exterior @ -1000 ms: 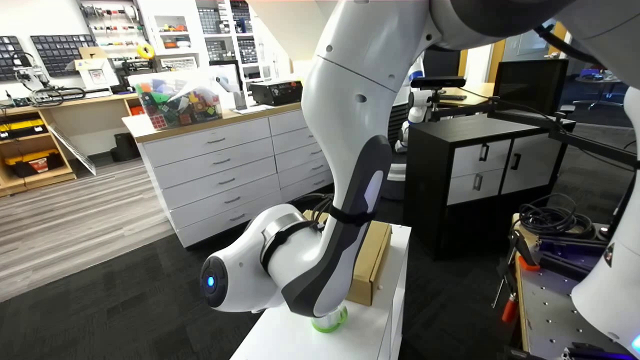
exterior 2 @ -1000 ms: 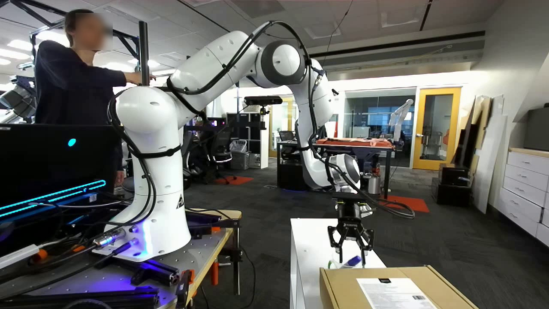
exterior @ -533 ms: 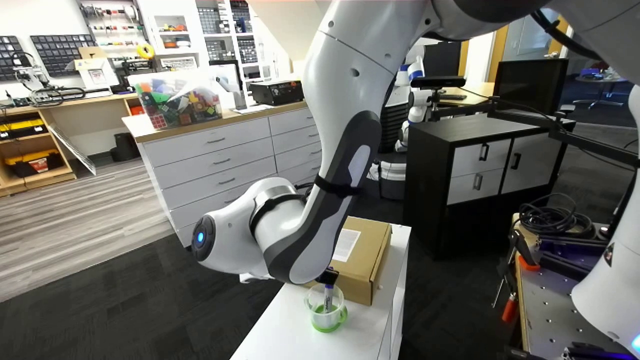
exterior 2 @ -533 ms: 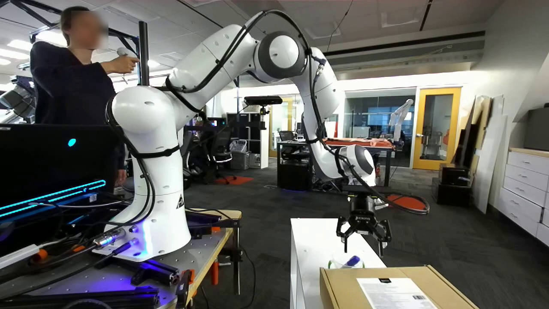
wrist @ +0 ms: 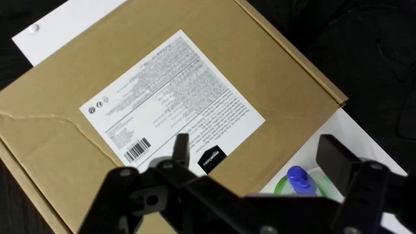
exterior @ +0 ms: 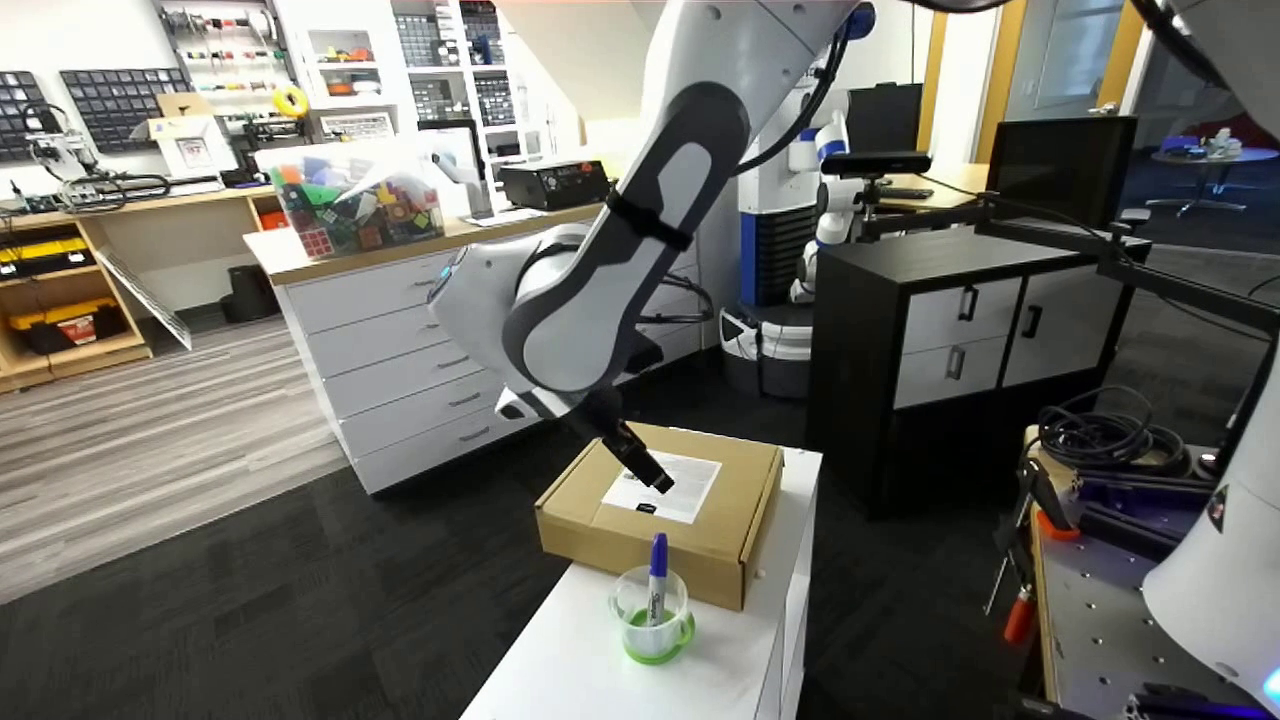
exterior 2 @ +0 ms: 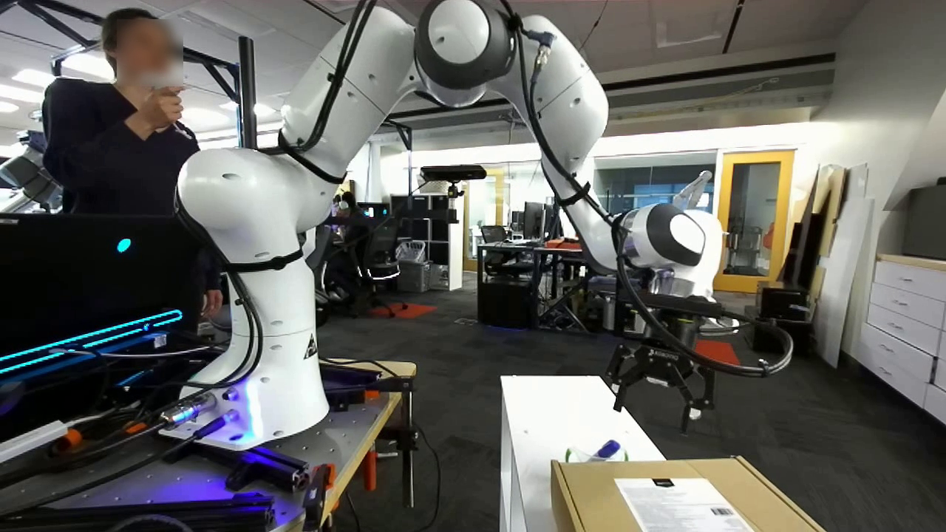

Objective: Put the marker in the cup

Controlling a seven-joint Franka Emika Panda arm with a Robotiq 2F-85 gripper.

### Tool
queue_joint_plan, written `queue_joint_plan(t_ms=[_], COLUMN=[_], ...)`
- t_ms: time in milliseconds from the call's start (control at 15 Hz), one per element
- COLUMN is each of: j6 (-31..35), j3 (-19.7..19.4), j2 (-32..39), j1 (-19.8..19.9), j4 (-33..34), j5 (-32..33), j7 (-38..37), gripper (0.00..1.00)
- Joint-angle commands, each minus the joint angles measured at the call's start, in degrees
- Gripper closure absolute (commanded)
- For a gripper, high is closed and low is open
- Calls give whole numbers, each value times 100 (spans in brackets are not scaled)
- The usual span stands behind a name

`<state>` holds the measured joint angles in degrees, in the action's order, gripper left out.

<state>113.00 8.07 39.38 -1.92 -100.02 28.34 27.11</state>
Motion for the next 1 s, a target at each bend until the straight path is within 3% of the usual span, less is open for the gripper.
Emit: queue_joint_plan(t_ms=[0,333,400,533,933], j6=[448,1587,1088,1376,1439], j3=[-10,25,-129,-123,-109], j2=[-529,-874,-460,-548,-613], j1=[502,967,723,801,805], j4=[-558,-1191,-605,-800,-894], j5=[-913,-2132,-1868,-2049,-2104], j7=[183,208,238,237,237], gripper=[0,0,0,0,0])
